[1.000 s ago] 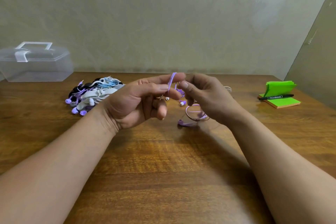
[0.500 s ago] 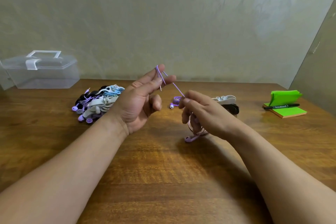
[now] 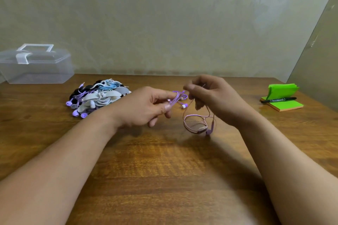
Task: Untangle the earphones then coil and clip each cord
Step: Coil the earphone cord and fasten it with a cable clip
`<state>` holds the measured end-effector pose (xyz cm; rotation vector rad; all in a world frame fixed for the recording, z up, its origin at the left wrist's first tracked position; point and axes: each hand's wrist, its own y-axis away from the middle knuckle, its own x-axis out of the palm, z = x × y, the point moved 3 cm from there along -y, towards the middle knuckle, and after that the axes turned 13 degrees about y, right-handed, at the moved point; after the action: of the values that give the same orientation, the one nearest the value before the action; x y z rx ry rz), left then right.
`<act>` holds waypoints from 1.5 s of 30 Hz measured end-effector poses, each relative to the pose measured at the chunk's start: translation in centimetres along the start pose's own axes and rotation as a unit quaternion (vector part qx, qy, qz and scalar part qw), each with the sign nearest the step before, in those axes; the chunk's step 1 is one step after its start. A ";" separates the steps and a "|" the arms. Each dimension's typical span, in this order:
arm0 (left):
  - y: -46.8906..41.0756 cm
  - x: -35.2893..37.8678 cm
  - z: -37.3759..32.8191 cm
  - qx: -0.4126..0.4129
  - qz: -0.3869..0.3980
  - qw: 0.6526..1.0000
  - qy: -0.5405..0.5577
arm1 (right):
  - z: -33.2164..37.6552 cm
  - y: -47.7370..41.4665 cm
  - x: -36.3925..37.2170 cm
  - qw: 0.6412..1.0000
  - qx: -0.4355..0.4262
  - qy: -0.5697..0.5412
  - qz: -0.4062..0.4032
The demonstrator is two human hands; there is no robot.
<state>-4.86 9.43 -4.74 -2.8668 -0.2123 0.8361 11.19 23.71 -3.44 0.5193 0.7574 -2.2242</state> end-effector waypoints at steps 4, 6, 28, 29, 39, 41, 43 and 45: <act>0.4 0.3 -0.2 -0.015 0.064 0.974 0.217 | -1.4 -0.4 -0.3 0.997 0.036 -0.064 -0.013; 0.6 -0.7 -0.2 0.000 0.033 0.935 0.352 | -2.2 -0.5 0.5 0.998 0.055 -0.030 -0.014; -0.3 -2.1 -0.6 0.036 -0.090 0.878 0.468 | 1.2 1.5 5.2 0.987 -0.018 0.063 0.147; -0.3 -2.7 -0.5 0.041 -0.111 0.858 0.500 | 0.6 1.4 5.1 0.982 -0.009 0.114 0.151; -0.4 -3.2 0.1 0.021 -0.276 0.904 0.326 | -0.6 0.1 1.6 0.971 0.017 0.190 -0.143; -0.7 -2.2 -0.5 0.030 -0.252 0.929 0.268 | 1.3 0.8 2.9 0.996 0.003 0.028 -0.081; -0.8 -1.5 -1.0 0.043 -0.237 0.943 0.228 | 2.5 1.2 5.1 0.999 -0.019 -0.046 0.019; -0.8 -1.3 -1.2 0.057 -0.231 0.952 0.194 | 2.7 1.2 6.4 0.995 -0.024 -0.055 0.082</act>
<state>-5.36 9.90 -2.93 -2.6297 -0.7199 0.1860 7.48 18.01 -5.44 0.4166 0.6849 -2.0587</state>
